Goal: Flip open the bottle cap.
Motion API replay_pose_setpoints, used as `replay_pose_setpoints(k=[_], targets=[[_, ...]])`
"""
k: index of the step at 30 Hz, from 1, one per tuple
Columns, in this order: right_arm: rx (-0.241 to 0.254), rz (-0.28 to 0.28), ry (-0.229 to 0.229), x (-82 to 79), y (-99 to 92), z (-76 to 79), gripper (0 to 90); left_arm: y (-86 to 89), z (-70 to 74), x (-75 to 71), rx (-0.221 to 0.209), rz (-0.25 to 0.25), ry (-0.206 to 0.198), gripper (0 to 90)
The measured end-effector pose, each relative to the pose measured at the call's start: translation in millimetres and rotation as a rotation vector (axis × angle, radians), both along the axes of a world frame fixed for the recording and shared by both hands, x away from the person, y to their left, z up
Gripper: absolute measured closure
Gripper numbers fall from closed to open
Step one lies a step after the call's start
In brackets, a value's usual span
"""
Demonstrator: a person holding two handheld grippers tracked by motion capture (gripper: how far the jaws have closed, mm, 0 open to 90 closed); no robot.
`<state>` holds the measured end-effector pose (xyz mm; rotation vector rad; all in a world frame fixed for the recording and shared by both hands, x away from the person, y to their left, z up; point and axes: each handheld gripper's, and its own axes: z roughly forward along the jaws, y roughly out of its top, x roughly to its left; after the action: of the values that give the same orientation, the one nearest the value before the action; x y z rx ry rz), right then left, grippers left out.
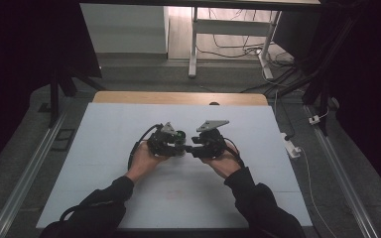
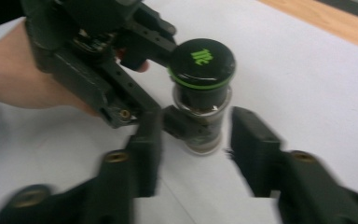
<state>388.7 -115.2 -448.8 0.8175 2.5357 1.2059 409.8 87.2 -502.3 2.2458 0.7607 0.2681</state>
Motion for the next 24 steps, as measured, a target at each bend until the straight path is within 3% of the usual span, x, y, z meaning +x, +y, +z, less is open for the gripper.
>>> replay_pose_setpoints(k=[3, 7, 24], targets=[[0.0, 0.026, 0.019, 1.8, 1.7, 0.8, 74.4, -0.2, 0.0, -0.1, -0.001, 0.002, 0.0, 53.7], [-0.01, 0.057, 0.027, 3.7, 7.0, -0.9, 89.4, -0.4, 0.0, -0.2, -0.001, 0.003, 0.0, 53.7], [0.01, 0.064, 0.054, 8.4, 24.0, -6.8, 89.8, -0.7, -0.1, -0.6, -0.001, 0.004, -0.001, 53.7]])
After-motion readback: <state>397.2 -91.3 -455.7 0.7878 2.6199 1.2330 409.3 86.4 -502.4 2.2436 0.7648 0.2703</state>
